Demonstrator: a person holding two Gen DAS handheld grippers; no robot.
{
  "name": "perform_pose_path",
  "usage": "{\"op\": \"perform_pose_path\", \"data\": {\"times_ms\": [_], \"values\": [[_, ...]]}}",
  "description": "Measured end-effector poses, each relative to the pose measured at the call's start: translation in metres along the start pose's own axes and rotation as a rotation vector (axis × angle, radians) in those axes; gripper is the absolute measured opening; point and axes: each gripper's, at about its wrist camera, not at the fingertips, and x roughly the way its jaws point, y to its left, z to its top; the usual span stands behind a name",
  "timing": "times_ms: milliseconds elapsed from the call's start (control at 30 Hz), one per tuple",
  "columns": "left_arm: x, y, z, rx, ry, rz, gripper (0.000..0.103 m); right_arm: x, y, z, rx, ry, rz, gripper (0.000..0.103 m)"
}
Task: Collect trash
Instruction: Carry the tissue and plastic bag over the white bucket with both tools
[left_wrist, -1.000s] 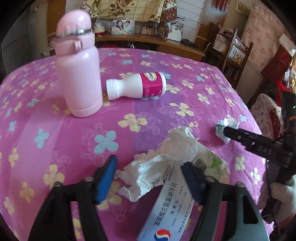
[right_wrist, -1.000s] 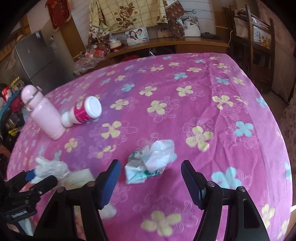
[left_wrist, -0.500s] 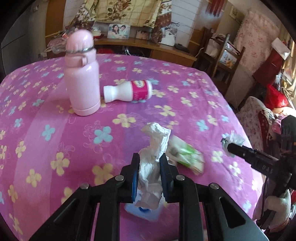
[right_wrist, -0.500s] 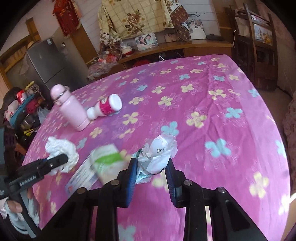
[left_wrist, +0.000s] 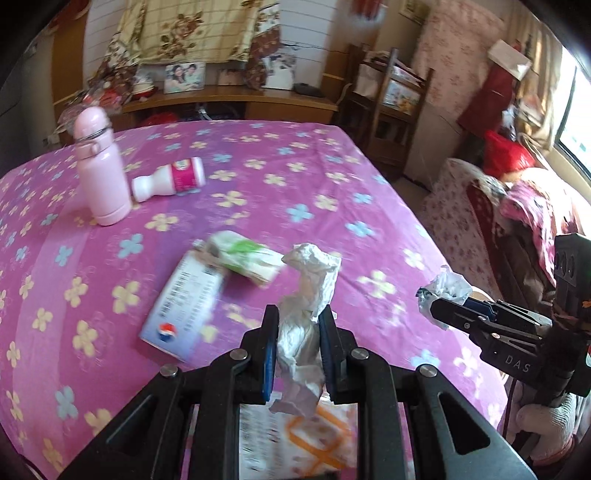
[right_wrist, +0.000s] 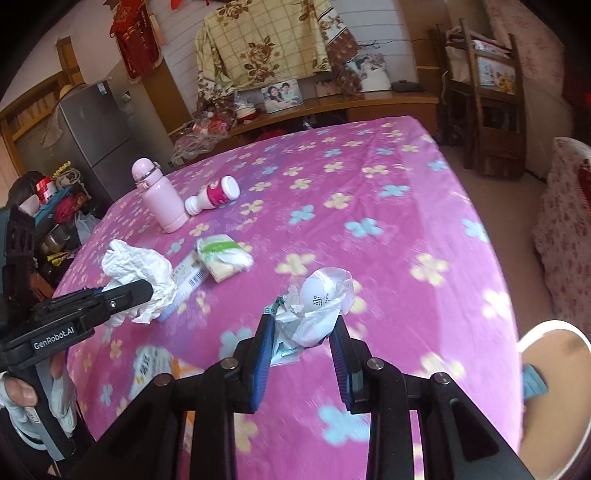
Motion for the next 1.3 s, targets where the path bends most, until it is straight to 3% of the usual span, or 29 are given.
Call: {"op": "perform_pose_path", "data": {"times_ms": [700, 1033, 1300], "values": [[0.012, -0.18, -0.037, 0.238, 0.035, -0.116, 0.022, -0.119, -0.137, -0.086, 0.203, -0.056, -0.202, 0.032], [0.04, -0.244, -0.052, 0.305, 0.088, -0.154, 0.022, -0.139, -0.196, -0.117, 0.294, -0.034, -0.279, 0.033], [0.066, -0.281, -0.058, 0.303, 0.142, -0.221, 0.022, -0.139, -0.233, -0.132, 0.364, -0.008, -0.31, 0.034]]}}
